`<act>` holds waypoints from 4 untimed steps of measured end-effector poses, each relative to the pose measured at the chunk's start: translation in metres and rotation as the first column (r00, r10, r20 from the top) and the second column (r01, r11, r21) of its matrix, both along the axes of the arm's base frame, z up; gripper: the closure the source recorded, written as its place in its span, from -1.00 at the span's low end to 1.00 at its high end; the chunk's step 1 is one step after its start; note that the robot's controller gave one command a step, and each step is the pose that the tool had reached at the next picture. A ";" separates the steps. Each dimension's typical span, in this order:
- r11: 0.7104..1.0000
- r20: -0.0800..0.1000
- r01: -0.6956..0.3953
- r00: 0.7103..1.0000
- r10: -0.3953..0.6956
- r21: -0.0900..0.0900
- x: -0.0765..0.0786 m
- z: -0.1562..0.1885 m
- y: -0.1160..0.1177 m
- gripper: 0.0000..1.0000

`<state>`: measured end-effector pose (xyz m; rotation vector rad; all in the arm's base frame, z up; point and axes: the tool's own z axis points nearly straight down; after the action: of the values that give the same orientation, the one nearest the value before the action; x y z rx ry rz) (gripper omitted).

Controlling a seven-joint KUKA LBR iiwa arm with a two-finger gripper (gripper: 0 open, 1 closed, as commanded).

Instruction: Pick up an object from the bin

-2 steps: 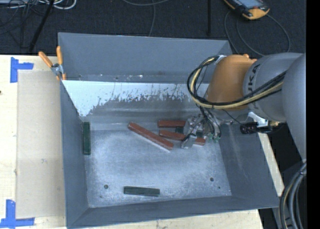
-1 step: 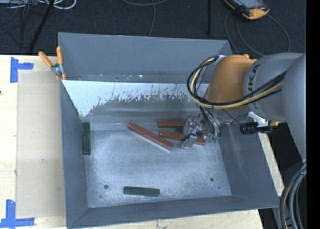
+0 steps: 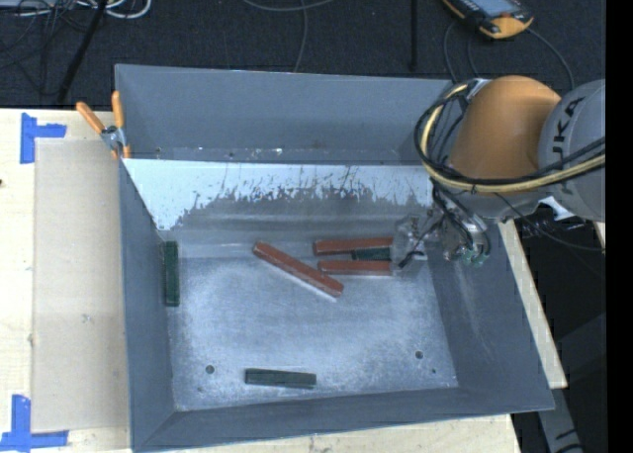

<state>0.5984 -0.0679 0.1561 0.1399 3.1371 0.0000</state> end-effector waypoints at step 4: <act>0.970 -0.003 -0.241 0.970 0.241 0.001 -0.027 -0.076 0.027 -1.00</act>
Offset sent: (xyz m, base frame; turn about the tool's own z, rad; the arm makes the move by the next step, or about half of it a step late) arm 0.0070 -0.0368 0.1467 -0.0859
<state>0.5712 -0.0405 0.0801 -0.2428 3.1336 0.0014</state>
